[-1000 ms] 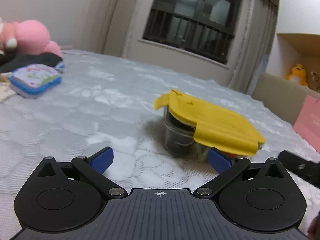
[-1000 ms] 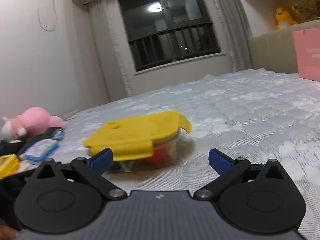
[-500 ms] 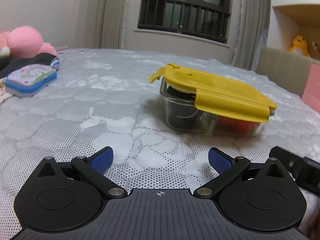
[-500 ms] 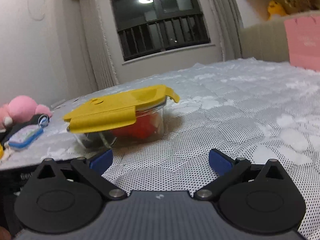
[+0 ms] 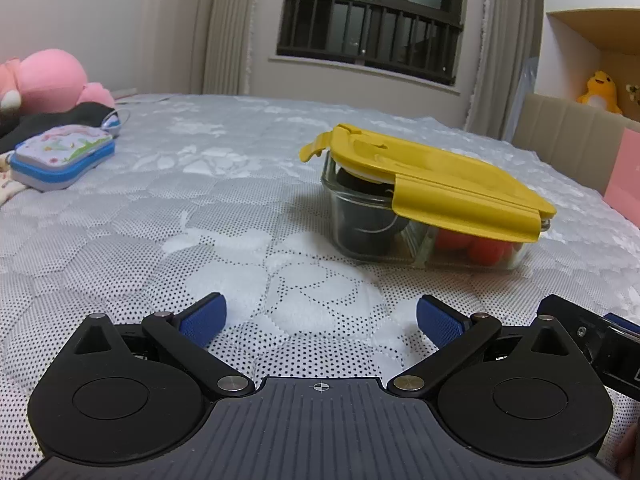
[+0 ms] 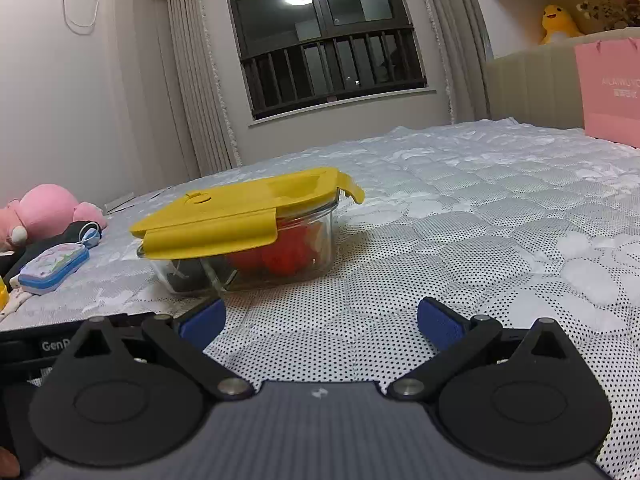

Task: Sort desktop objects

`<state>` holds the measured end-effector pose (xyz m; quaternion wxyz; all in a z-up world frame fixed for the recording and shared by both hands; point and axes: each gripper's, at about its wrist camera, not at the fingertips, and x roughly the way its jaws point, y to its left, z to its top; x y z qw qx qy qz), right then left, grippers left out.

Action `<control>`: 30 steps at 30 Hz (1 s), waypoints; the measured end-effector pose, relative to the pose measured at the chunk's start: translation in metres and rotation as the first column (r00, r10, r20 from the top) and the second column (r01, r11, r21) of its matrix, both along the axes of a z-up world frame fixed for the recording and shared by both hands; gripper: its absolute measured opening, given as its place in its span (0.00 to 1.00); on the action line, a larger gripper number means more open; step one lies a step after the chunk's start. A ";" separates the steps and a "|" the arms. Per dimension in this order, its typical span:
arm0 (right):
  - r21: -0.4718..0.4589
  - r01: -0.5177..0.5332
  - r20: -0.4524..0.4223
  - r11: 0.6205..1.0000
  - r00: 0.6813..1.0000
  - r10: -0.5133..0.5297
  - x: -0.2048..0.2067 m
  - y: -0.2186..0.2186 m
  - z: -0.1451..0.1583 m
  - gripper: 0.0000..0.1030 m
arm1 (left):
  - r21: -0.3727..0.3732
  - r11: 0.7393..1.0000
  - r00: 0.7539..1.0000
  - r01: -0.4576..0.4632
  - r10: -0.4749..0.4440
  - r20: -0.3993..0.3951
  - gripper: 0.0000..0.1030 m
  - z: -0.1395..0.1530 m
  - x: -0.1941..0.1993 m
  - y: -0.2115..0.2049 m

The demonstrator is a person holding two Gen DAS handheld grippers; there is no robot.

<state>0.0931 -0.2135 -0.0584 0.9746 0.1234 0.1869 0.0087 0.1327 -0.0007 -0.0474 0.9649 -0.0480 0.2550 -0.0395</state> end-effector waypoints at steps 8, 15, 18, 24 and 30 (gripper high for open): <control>0.006 -0.001 0.011 1.000 1.000 0.001 -0.001 -0.001 -0.001 1.00 | -0.012 1.000 1.000 0.000 0.000 0.005 1.00 0.000 0.000 0.003; 0.005 -0.002 0.016 1.000 1.000 0.002 -0.001 -0.001 -0.002 1.00 | -0.013 1.000 1.000 0.000 0.000 0.007 1.00 0.000 0.000 0.002; 0.004 -0.001 0.018 1.000 1.000 0.001 -0.002 -0.001 -0.002 1.00 | -0.015 1.000 1.000 0.000 0.000 0.007 1.00 0.000 0.000 0.003; 0.006 0.000 0.021 1.000 1.000 0.000 -0.003 0.000 -0.002 1.00 | -0.018 1.000 1.000 -0.001 0.001 0.008 1.00 0.000 0.000 0.002; 0.086 -0.089 -0.007 0.992 0.996 0.090 -0.001 -0.017 0.012 1.00 | -0.063 0.996 0.998 0.057 -0.059 -0.037 1.00 0.012 0.006 0.011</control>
